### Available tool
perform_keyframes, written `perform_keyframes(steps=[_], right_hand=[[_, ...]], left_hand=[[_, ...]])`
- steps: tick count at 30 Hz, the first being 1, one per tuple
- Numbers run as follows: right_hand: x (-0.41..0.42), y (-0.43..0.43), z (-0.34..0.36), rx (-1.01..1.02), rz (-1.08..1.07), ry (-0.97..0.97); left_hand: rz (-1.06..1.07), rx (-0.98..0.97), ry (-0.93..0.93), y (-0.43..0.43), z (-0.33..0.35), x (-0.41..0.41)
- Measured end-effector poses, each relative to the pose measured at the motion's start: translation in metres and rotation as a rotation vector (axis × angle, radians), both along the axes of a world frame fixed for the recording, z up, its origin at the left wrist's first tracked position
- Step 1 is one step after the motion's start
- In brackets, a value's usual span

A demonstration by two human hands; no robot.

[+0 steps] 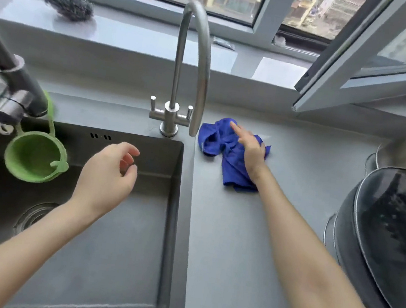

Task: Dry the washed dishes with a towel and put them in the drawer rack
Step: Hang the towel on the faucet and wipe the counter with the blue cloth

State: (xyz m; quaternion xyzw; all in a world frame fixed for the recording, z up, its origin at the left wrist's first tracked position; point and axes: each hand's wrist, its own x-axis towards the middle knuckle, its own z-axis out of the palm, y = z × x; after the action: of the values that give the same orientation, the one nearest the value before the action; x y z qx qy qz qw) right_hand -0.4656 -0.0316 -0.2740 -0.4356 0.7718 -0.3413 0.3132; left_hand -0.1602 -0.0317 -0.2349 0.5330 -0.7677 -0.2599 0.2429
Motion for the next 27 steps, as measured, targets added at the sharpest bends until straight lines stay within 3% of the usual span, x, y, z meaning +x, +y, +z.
perform_keyframes(steps=[2, 5, 7, 11, 17, 20, 25, 27], right_hand=[[0.003, -0.026, -0.003, 0.02, 0.05, 0.046], [0.019, -0.058, -0.009, 0.16, 0.1, 0.512], [0.038, -0.083, -0.012, 0.122, 0.171, 0.654], [0.07, -0.065, -0.023, -0.026, 0.32, 0.701], [0.1, 0.113, -0.031, -0.291, 0.648, 0.662], [0.081, 0.086, -0.026, -0.317, 0.831, 0.711], [0.059, -0.026, -0.013, -0.092, 0.382, 0.734], [0.07, -0.025, -0.014, -0.048, 0.344, 0.733]], left_hand=[[0.04, 0.002, 0.019, -0.008, 0.002, -0.004], [0.071, 0.014, 0.023, -0.016, 0.0, -0.01], [0.078, 0.032, 0.008, -0.021, -0.006, -0.016], [0.177, 0.072, 0.0, -0.032, -0.015, -0.017], [0.234, 0.117, -0.018, -0.034, -0.017, 0.006], [0.236, 0.119, -0.017, -0.033, -0.014, 0.016], [0.211, 0.108, -0.018, -0.029, -0.016, 0.028], [0.202, 0.11, -0.024, -0.024, -0.017, 0.033]])
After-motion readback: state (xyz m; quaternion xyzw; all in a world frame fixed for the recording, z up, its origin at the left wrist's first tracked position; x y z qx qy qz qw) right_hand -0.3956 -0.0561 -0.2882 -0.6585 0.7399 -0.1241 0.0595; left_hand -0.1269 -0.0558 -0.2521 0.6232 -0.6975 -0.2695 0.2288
